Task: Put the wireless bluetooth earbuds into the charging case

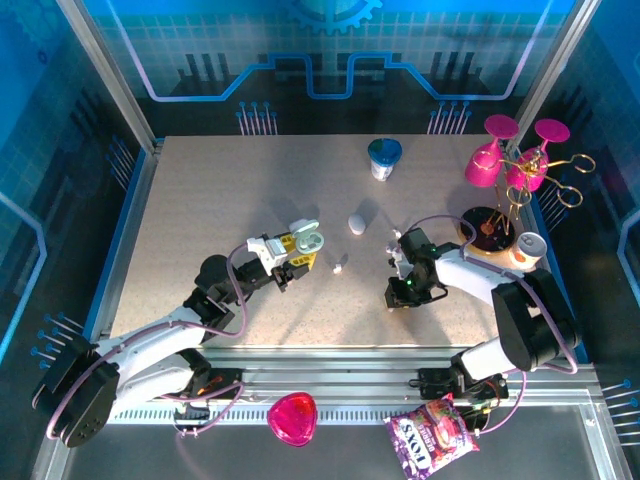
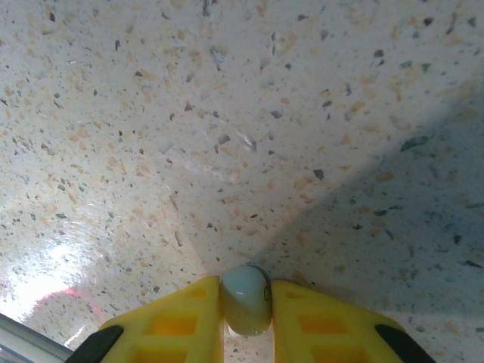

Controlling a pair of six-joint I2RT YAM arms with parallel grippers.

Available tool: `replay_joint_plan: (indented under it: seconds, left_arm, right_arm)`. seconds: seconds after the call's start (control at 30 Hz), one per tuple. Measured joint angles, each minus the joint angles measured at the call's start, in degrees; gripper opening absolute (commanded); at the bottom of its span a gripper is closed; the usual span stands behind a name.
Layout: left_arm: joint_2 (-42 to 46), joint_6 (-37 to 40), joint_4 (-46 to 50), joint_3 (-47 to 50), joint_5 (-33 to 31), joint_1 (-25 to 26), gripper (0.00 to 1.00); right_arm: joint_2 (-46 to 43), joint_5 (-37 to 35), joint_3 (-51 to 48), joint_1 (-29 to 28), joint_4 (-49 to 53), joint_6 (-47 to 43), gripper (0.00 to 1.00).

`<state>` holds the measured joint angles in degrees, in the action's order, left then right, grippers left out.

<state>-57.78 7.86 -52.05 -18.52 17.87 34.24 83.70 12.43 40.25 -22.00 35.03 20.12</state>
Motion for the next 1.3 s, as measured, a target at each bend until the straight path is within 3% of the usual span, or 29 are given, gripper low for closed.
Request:
replay_joint_plan:
  seconds: [0.33,0.87,1.1,1.3]
  left_arm:
    - [-0.4,0.0,0.5,0.0,0.0,0.0,0.33]
    - [-9.2,-0.4,0.6,-0.6,-0.6,0.4,0.32]
    - [-13.1,-1.5,-0.2,-1.8,-1.2,2.4,0.32]
    - [-13.9,-2.2,-1.0,-2.6,-1.5,3.3,0.32]
  right_arm:
    - [-4.5,-6.6,3.9,-5.4,5.1,0.0,0.19]
    - [-9.8,-22.5,30.0,-21.4,17.2,1.3,0.18]
    - [-6.4,-24.2,39.1,-26.0,16.3,0.3,0.17]
    - [-4.2,-23.3,40.9,-27.2,13.3,-0.5,0.17]
